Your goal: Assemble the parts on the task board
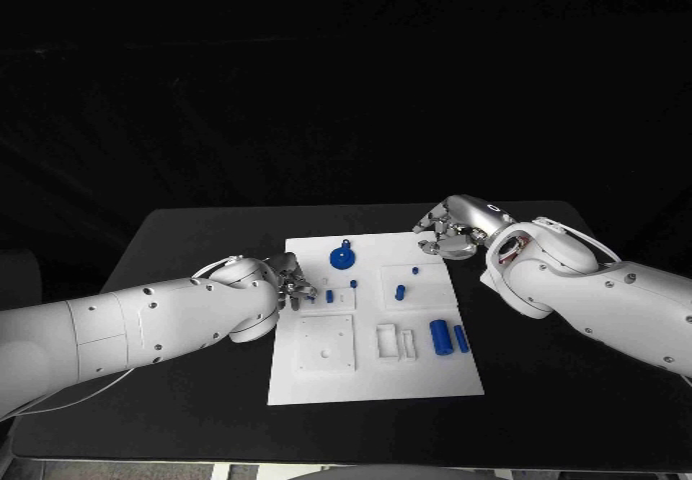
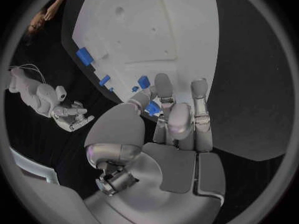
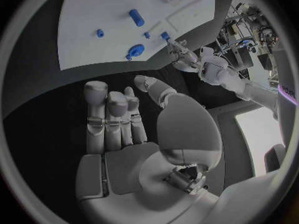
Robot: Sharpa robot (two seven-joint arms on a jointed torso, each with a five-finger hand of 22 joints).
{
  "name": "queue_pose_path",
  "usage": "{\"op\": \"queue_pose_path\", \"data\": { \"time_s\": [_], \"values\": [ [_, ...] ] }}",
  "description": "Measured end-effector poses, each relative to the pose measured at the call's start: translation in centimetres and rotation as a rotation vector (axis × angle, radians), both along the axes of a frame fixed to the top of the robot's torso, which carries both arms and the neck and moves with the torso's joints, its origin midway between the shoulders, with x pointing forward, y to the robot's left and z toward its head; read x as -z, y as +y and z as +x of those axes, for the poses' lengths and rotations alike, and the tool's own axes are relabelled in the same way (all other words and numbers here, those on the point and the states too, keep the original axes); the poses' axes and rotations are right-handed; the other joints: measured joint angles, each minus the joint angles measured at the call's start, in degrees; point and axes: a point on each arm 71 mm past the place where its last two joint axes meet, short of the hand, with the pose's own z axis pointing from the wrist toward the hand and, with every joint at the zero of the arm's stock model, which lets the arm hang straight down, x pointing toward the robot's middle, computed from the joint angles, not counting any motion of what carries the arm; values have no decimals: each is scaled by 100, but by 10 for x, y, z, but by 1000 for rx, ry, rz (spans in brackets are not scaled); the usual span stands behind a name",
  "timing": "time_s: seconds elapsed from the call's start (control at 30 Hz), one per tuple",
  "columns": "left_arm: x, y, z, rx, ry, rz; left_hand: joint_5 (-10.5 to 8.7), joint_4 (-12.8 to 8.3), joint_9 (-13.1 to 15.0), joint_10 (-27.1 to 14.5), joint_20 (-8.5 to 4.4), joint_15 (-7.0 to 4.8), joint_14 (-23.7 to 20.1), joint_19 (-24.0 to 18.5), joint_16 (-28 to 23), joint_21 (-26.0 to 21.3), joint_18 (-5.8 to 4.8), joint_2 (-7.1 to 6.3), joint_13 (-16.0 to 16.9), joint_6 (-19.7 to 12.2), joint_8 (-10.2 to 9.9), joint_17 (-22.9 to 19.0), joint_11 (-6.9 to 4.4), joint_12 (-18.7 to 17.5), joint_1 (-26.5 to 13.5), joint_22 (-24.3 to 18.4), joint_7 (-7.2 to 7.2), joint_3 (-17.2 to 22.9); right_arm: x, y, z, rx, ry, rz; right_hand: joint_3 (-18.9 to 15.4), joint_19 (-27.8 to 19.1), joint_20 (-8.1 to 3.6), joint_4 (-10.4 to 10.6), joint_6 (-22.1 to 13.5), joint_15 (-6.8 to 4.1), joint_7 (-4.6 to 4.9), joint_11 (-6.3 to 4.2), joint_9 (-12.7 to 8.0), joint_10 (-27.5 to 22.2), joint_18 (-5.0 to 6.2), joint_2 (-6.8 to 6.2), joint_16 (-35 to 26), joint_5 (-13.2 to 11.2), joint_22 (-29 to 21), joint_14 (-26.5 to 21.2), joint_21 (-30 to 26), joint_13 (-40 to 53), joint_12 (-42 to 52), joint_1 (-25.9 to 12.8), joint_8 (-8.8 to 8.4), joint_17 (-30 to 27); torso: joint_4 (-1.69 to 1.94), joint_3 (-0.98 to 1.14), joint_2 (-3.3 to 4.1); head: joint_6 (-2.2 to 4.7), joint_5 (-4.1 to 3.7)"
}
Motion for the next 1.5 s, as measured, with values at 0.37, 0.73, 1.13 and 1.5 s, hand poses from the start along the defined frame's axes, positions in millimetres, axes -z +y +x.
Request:
{"op": "queue_pose_path", "data": {
  "time_s": [0.37, 0.73, 1.13, 1.5],
  "values": [
    [-1, 0, -2, 13, -1, 10, -1, -3, -1, 0, 0, 0, 0, 0, 0, 0, 0, -7, 0, 0, 17, 3, 0, 0, 7, -1, 0, -5, 0, 0, 0, 1, 2, -1, 0, 0, 0, 0, 3, 0, 0, 0, 0, 0, 0, 0, 0, 0, 0, 0, 0, 0, 0, 0, 0, 0, 2, 1, 0, -8, 0],
    [-1, -1, -4, 26, 6, 17, 44, -24, 8, 0, 0, 0, 0, 0, 0, 16, 0, -7, 1, 0, 14, 29, 0, 16, 8, -1, 0, 8, 1, -1, 0, 1, 5, -1, 0, 0, 0, 0, 4, 0, -2, 0, 0, 0, 0, 0, 0, 0, 0, 0, 0, 0, 0, 0, 0, 0, 3, -1, 2, -20, -3],
    [-1, -2, -4, 34, 12, 22, 56, -33, 6, 0, 0, 0, 0, 0, 0, 23, 0, -7, 1, 0, 8, 28, 0, 26, 8, -2, 0, 15, 2, -1, 0, 0, 8, -2, 0, 0, 0, 0, 2, 0, -6, 0, 0, 0, 0, 0, 0, 18, 0, 0, 0, 0, 0, 0, 0, 0, 3, 2, 2, -23, 3],
    [-2, -2, -4, 41, 21, 30, 53, -59, 5, 0, 0, 0, 0, 0, 0, 23, 0, -7, 1, 0, 22, 28, 0, 26, 8, -3, 0, 27, 3, -1, 0, 0, 11, -2, 16, 0, 0, -16, -1, 0, -9, 0, 0, 0, 0, 0, 0, 66, -1, 0, 0, 0, 0, 0, 0, 0, 1, 3, 2, -29, 2]
  ]
}}
